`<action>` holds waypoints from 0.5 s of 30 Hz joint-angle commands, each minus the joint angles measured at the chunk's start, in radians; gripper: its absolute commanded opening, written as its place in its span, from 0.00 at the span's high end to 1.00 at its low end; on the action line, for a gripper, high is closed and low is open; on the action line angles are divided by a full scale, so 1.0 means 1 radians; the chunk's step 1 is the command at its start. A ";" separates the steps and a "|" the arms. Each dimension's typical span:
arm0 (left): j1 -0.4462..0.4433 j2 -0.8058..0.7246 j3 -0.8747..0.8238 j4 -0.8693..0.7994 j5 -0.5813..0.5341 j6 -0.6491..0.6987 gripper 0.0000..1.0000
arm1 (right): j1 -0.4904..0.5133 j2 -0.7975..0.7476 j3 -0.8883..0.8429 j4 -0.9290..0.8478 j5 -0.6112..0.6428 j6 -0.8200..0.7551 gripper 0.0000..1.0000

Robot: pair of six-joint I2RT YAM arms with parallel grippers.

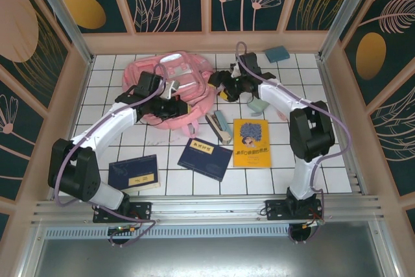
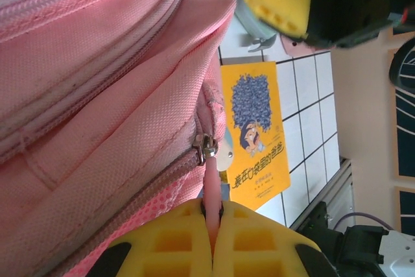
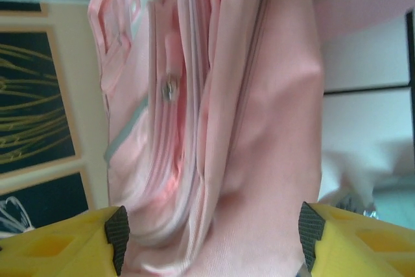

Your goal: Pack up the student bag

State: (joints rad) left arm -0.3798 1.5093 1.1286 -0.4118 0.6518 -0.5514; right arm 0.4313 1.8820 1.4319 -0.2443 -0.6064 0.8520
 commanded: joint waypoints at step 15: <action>-0.008 0.030 0.057 0.036 0.055 0.036 1.00 | 0.090 0.042 -0.070 0.226 -0.079 0.188 0.32</action>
State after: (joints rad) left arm -0.3794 1.5551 1.1580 -0.4145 0.6693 -0.5434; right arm 0.5087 1.8851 1.3136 -0.1013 -0.6868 1.0214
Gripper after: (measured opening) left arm 0.051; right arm 0.715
